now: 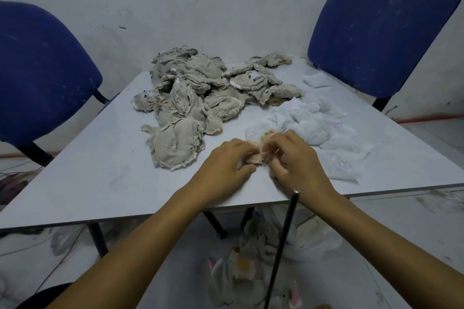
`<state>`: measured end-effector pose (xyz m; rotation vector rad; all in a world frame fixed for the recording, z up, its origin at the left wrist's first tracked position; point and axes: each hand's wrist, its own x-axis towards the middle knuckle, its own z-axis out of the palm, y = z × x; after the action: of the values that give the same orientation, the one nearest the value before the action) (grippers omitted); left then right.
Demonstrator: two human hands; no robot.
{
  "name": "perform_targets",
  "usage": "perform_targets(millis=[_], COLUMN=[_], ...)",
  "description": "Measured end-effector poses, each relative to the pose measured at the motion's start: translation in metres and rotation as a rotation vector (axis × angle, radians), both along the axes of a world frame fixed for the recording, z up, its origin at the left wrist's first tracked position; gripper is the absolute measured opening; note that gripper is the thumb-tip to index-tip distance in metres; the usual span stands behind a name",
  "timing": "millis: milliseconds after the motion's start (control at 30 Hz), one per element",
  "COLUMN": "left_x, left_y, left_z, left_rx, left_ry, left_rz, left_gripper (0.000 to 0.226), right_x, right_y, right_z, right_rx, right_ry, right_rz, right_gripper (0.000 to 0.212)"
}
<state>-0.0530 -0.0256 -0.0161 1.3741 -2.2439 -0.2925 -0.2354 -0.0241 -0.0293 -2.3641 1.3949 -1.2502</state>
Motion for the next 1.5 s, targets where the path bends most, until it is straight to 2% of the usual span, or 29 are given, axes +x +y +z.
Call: perform_targets(millis=[100, 200, 267, 367, 433, 533, 700, 767, 900, 967, 1067, 1167, 1300, 1500], left_x=[-0.006, -0.006, -0.005, -0.006, -0.005, -0.008, -0.02, -0.02, -0.013, -0.012, -0.011, -0.01, -0.01, -0.007], left_y=[0.0, -0.003, -0.005, -0.005, -0.004, -0.002, 0.006, 0.006, 0.005, 0.006, 0.003, 0.001, -0.003, -0.003], left_z=[-0.003, 0.0, 0.003, 0.009, 0.01, 0.01, 0.01, 0.011, 0.011, 0.008, 0.004, 0.004, 0.007, 0.011], left_rx=[-0.084, -0.096, -0.029, 0.148, 0.201, 0.215, 0.307, 0.295, 0.307, 0.233, 0.089, 0.086, 0.13, 0.342], left_ry=[0.076, 0.324, 0.536, 0.872, 0.967, 0.939, 0.99, 0.948, 0.828, 0.742, 0.69, 0.756, 0.824, 0.955], left_rz=[0.05, 0.141, 0.188, 0.19, 0.184, 0.138, -0.049, -0.076, -0.133, -0.128, -0.084, -0.061, -0.076, -0.142], left_gripper=[0.02, 0.005, 0.003, 0.012, 0.014, 0.009, 0.018, 0.018, 0.038, 0.041, 0.03, 0.025, 0.027, 0.011], right_x=[-0.001, -0.002, -0.003, -0.001, 0.0, 0.0, -0.003, -0.004, -0.004, -0.005, -0.007, -0.01, -0.012, -0.016], right_y=[-0.002, -0.005, -0.008, -0.008, -0.004, 0.0, 0.004, 0.005, 0.006, 0.005, 0.002, 0.001, -0.001, -0.004], right_z=[-0.001, -0.003, -0.005, -0.006, -0.006, -0.005, -0.003, -0.001, -0.001, -0.001, 0.0, 0.002, 0.005, 0.008], right_rx=[0.002, 0.023, 0.03, 0.005, -0.041, -0.099, -0.126, -0.125, -0.107, -0.125, -0.086, -0.001, 0.177, 0.287], right_ry=[-0.007, 0.023, 0.052, 0.03, 0.048, 0.07, -0.027, -0.042, -0.118, -0.153, -0.168, -0.194, -0.326, -0.49], right_rz=[-0.003, -0.006, -0.007, -0.002, 0.028, 0.061, 0.052, 0.046, 0.132, 0.121, 0.131, 0.178, 0.214, 0.311], right_gripper=[0.024, 0.022, 0.027, 0.041, 0.053, 0.057, 0.045, 0.042, 0.03, 0.03, 0.028, 0.03, 0.038, 0.037])
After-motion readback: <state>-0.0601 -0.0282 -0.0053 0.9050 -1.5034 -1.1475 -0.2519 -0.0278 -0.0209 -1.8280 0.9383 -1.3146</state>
